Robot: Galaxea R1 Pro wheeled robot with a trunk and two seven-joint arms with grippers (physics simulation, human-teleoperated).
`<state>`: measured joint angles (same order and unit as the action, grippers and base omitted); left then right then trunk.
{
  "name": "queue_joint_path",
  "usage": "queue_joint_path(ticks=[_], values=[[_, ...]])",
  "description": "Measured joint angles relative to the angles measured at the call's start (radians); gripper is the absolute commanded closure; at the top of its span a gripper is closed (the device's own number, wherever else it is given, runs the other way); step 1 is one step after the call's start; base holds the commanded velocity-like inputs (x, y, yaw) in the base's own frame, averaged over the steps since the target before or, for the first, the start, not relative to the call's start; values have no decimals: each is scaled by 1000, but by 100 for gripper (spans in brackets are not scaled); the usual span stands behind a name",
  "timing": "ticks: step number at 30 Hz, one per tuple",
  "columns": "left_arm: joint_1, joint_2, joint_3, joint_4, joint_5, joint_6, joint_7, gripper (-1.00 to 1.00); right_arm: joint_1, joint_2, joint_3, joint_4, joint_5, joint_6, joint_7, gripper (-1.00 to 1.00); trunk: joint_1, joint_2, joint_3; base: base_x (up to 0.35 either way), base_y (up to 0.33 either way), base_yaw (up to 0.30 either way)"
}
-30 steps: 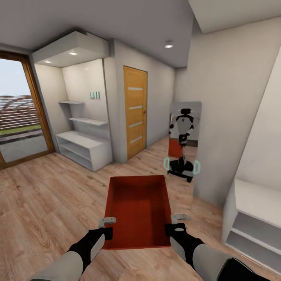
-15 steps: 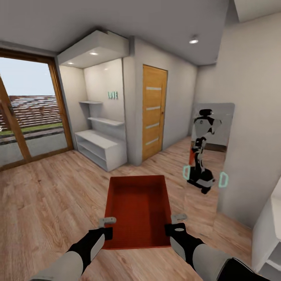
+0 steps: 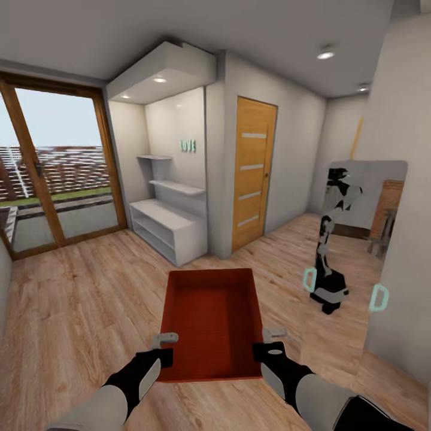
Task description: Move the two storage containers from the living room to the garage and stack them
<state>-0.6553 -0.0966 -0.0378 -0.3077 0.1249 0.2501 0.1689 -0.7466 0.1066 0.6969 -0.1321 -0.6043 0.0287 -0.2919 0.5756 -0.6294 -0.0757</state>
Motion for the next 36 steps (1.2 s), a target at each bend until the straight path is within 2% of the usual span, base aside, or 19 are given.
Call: queue_joint_path(ticks=[36], values=[[0,-1,1,2,-1,-1,0,100,0,0,0,1,0,0,0,100,0,0,0,323,0,0]])
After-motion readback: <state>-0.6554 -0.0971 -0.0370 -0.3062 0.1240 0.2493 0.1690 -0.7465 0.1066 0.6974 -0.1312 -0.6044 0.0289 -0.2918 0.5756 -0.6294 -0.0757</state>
